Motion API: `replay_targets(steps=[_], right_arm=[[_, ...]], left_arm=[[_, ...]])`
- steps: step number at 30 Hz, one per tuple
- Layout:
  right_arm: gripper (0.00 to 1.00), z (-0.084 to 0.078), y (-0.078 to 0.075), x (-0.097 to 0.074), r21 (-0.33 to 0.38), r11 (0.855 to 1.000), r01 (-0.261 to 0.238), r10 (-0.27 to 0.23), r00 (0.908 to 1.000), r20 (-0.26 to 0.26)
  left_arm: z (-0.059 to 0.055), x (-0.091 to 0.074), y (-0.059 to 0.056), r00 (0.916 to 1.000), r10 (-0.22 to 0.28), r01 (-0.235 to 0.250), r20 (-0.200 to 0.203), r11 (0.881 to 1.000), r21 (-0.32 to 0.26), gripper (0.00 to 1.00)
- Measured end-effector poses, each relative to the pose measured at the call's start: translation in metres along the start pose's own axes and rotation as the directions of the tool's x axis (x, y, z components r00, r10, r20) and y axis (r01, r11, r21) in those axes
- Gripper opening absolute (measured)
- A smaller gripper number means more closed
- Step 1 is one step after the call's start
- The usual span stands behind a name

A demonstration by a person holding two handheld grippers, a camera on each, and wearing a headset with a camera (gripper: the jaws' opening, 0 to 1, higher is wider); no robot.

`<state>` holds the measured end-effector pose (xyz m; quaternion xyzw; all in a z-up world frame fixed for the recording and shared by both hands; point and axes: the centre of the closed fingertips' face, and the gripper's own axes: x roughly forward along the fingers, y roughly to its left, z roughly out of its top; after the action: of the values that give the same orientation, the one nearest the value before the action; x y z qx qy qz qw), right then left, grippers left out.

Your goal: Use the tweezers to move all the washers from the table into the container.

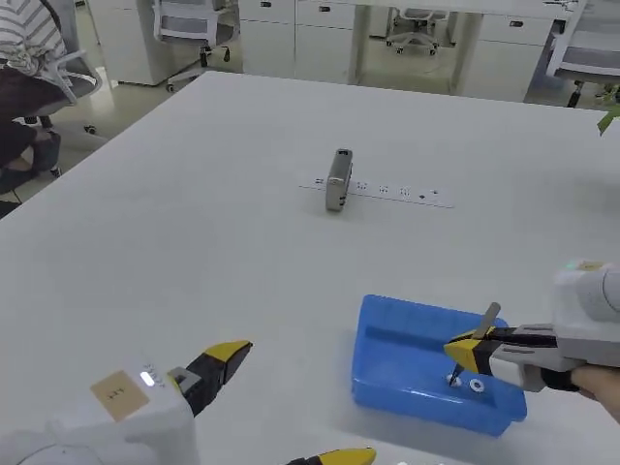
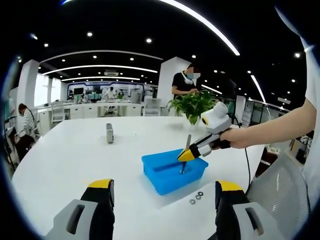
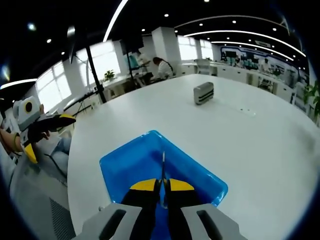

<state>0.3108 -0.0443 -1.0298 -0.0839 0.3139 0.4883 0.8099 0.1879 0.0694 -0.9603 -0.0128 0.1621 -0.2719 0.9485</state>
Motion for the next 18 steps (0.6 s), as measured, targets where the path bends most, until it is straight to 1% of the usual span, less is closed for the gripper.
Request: replay_targets(steps=[9,14,18], right_arm=[[0.04,0.015,0.008,-0.016,-0.029,1.000,0.002,-0.001,0.9985,0.055],[0.04,0.026,0.025,-0.029,-0.070,0.998,-0.006,0.012,0.9954,0.095],[0.04,0.033,0.042,-0.041,-0.107,0.994,-0.020,0.033,0.9921,0.121]], left_arm=[[-0.001,0.000,0.000,1.0000,-0.001,0.001,-0.006,1.000,0.006,0.84],[-0.001,0.001,0.000,1.0000,-0.002,0.002,-0.009,1.000,0.008,0.84],[-0.001,0.001,0.000,0.9999,0.000,0.000,-0.012,1.000,0.013,0.84]])
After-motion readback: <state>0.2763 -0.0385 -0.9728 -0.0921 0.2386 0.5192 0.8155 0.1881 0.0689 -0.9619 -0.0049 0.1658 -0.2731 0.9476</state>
